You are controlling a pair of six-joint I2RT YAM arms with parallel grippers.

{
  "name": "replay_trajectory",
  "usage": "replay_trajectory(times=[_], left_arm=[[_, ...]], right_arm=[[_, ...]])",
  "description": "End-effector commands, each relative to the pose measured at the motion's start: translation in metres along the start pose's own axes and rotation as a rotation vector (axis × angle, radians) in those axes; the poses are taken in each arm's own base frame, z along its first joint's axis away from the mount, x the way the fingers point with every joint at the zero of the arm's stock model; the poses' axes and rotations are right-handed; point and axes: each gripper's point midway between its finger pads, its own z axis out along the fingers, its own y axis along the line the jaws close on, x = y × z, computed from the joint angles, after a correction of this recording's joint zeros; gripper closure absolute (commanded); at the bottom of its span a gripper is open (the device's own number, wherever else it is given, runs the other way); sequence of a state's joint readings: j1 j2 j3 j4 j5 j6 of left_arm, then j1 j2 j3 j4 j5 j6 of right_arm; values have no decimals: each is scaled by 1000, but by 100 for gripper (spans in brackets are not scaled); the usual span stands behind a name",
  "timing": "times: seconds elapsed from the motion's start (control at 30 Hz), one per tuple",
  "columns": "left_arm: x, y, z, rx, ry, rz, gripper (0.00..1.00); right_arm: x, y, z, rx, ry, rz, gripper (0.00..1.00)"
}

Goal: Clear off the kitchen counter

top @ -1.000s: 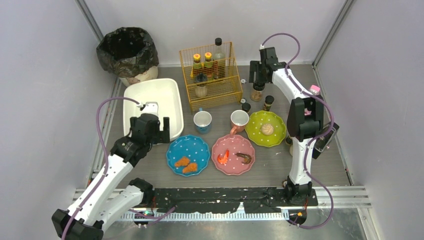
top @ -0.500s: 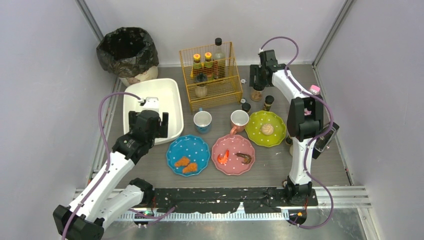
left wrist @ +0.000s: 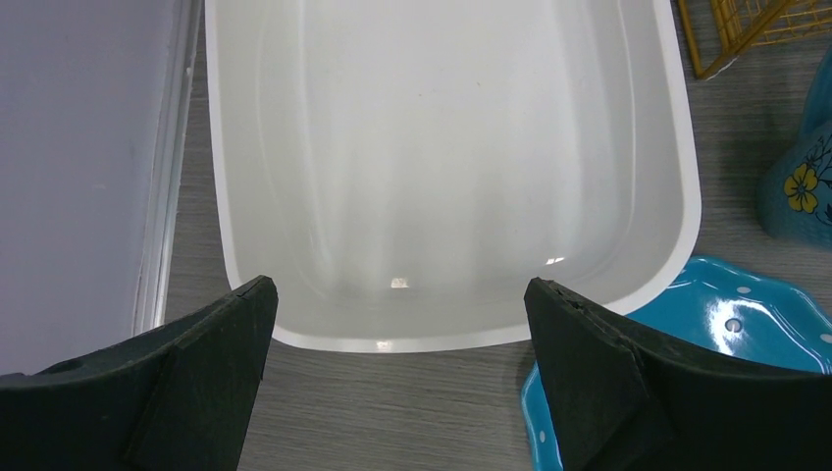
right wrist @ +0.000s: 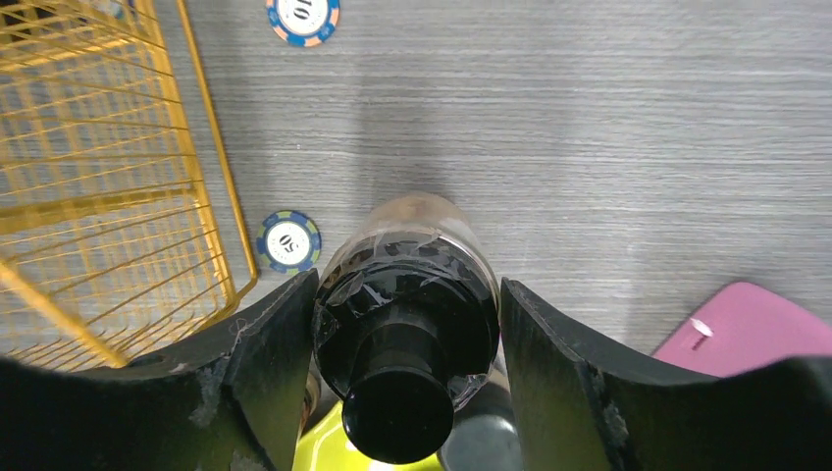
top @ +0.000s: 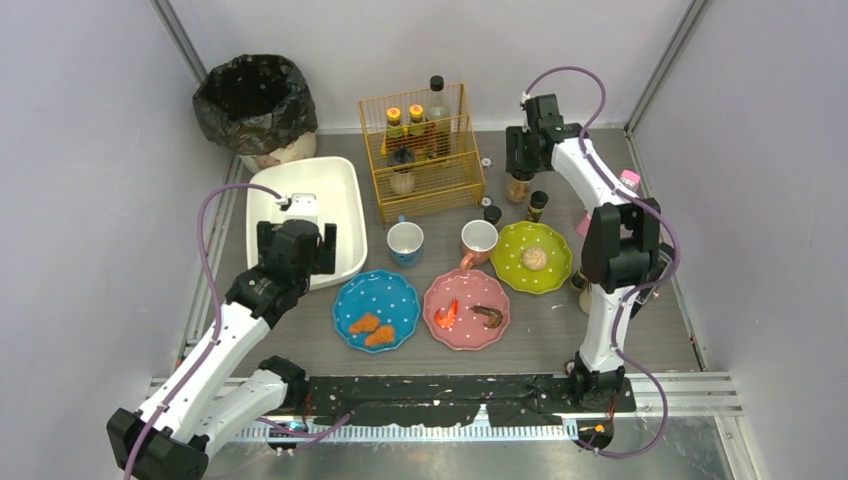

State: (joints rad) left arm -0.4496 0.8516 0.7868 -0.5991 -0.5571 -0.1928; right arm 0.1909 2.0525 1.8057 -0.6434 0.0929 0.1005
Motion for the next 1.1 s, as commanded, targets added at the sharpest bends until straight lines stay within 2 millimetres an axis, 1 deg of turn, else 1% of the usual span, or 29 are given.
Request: replay_trajectory(times=[0.0,0.03,0.07,0.17,0.2,0.23,0.27,0.3,0.33,0.37,0.43,0.47,0.5,0.57,0.7,0.73,0.77,0.8,0.83,0.87,0.9,1.0,1.03,1.07], left_arm=[[-10,3,3,-23,-40,-12,1],[-10,2,3,-22,-39,-11,1],[-9,2,3,-21,-37,-10,0],[-9,2,3,-21,-37,-9,0],[-10,2,4,-21,-36,-9,1],[-9,2,4,-21,-34,-8,1],[-9,2,4,-22,-34,-8,0],[-9,2,4,-21,-35,-8,0],[-10,2,4,-22,-35,-9,0],[-10,2,4,-22,-36,-9,0],[-10,2,3,-20,-37,-11,0],[-10,2,3,-20,-37,-11,1],[-10,2,3,-19,-37,-11,0],[-10,1,3,-17,-38,-13,0],[-11,1,2,-16,-43,-17,0],[-11,1,2,-16,-44,-17,0],[-11,1,1,-15,-44,-16,0],[-11,1,1,-12,-45,-15,1],[-11,0,1,-12,-47,-15,0],[-12,0,1,-10,-49,-15,0],[-12,0,0,-9,-50,-14,1],[-12,-2,0,-3,-53,-11,0],[-11,-3,0,-2,-53,-9,0],[-12,-3,-1,-2,-56,-10,1]], right_arm=[[-78,4,-94,-13,-265,-14,85],[-85,5,-108,-16,-298,-17,87],[-92,11,-118,-26,-325,-23,90],[-111,23,-151,-48,-401,-43,92],[-118,32,-164,-63,-431,-52,92],[-120,36,-169,-68,-441,-63,92],[-126,47,-180,-89,-468,-76,92],[-129,52,-184,-96,-480,-86,92],[-133,65,-193,-119,-500,-98,92],[-135,72,-197,-133,-512,-107,92],[-141,98,-211,-182,-552,-136,92],[-144,106,-212,-195,-569,-143,92],[-145,119,-216,-217,-582,-156,92],[-149,138,-217,-245,-609,-173,92],[-155,171,-199,-285,-626,-186,92],[-156,175,-196,-292,-625,-189,93],[-155,184,-188,-300,-617,-195,93],[-157,189,-186,-307,-624,-197,93],[-156,197,-176,-312,-626,-203,93],[-156,200,-172,-315,-628,-206,93],[-155,207,-161,-320,-633,-209,93],[-150,219,-138,-327,-629,-207,93],[-147,223,-125,-327,-615,-207,93],[-147,227,-123,-330,-614,-209,94]])
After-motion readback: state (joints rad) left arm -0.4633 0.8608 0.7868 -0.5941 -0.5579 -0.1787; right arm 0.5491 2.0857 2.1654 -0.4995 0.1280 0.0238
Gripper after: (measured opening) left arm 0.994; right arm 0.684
